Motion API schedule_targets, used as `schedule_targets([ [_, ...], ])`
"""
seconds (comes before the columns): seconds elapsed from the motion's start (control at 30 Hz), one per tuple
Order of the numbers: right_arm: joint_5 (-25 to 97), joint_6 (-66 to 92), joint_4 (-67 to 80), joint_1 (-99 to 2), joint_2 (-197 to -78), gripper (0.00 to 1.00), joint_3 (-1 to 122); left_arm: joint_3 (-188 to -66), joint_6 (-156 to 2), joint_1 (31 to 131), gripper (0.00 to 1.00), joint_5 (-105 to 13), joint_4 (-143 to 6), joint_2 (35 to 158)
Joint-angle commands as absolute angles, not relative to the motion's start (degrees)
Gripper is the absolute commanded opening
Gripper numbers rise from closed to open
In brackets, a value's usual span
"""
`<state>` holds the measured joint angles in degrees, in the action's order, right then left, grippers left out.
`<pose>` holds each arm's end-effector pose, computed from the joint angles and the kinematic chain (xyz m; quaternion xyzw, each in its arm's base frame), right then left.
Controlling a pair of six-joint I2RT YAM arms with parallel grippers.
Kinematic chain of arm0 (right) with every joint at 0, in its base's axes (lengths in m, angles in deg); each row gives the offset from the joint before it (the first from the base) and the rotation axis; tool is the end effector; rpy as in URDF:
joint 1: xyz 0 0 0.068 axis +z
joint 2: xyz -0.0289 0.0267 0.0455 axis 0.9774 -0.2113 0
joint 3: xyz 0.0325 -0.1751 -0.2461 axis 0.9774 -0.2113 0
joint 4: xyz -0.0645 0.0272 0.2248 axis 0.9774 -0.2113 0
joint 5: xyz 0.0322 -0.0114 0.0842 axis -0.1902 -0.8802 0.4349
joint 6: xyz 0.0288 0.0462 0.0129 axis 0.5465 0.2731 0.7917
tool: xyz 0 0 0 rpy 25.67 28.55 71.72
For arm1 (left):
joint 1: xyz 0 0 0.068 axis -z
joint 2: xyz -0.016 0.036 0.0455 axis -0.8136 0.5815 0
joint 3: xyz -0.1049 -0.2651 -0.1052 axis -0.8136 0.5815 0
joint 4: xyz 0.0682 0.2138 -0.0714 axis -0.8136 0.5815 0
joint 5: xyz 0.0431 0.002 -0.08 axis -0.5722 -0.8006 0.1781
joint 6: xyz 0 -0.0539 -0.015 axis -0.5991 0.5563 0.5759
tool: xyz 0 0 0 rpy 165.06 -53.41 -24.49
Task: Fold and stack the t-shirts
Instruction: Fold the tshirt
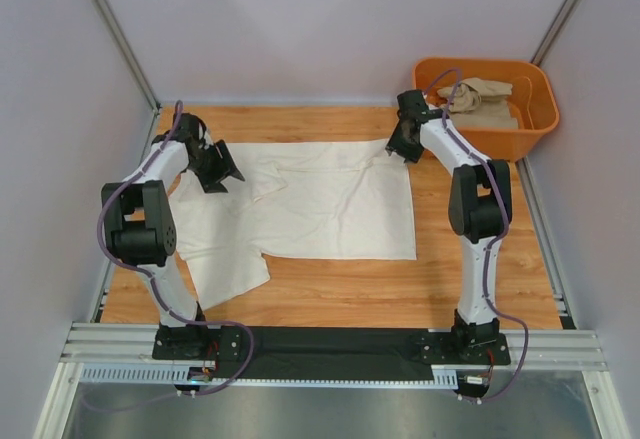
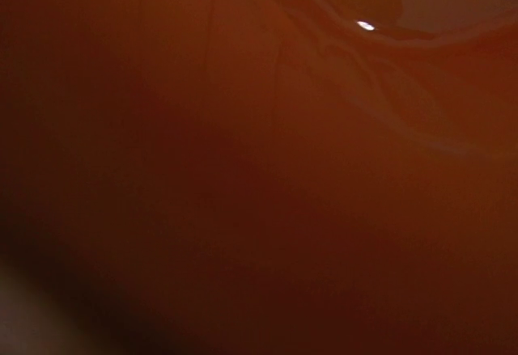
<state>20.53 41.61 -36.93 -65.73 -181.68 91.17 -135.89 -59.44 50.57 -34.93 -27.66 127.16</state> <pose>0.4574 0.0924 0.2396 0.2130 0.9470 0.0318 0.2385 0.3739 0.0126 0.2603 -0.2340 0.9322 -0.2072 0.1825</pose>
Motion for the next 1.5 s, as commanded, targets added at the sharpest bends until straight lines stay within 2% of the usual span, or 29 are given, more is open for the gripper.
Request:
schedule_targets([
  [0.0,16.1,48.4,-32.4,-63.7,-183.0,0.49,92.2,-133.3,-59.6,52.1,0.67,-33.3,-29.7,125.8],
  [0.1,9.1,50.4,-30.2,-62.1,-182.9,0.47,90.3,-131.1,-59.9,52.6,0.66,-34.1,-29.8,124.7],
  [0.27,3.4,50.8,-28.5,-60.3,-183.3,0.41,89.4,-130.6,-60.0,52.6,0.66,-34.0,-29.7,124.3],
  [0.4,0.4,46.8,-25.7,-58.2,-184.1,0.4,89.8,-130.4,-60.2,52.5,0.66,-34.1,-29.8,124.4],
  [0.6,-1.1,46.6,-29.1,-57.9,-187.4,0.45,92.7,-130.5,-60.3,52.6,0.66,-33.6,-29.9,125.2],
  [0.9,-2.5,43.3,-29.3,-57.7,-190.0,0.4,95.5,-133.0,-61.4,52.6,0.67,-33.9,-28.1,126.7],
  [0.93,-2.6,43.1,-29.7,-57.8,-190.2,0.39,95.8,-133.1,-61.4,52.6,0.67,-33.8,-28.1,126.8],
  [1.03,-2.6,42.2,-29.8,-57.7,-189.9,0.2,96.1,-133.1,-61.5,52.6,0.67,-33.6,-28.2,126.7],
  [1.23,-3.2,40.4,-30.3,-57.5,-187.9,0.0,95.9,-132.7,-62.1,52.6,0.67,-33.5,-28.0,127.3],
  [1.47,-2.9,38.2,-35.1,-56.6,-184.9,0.0,95.9,-132.2,-62.8,52.6,0.67,-33.5,-27.9,127.1],
])
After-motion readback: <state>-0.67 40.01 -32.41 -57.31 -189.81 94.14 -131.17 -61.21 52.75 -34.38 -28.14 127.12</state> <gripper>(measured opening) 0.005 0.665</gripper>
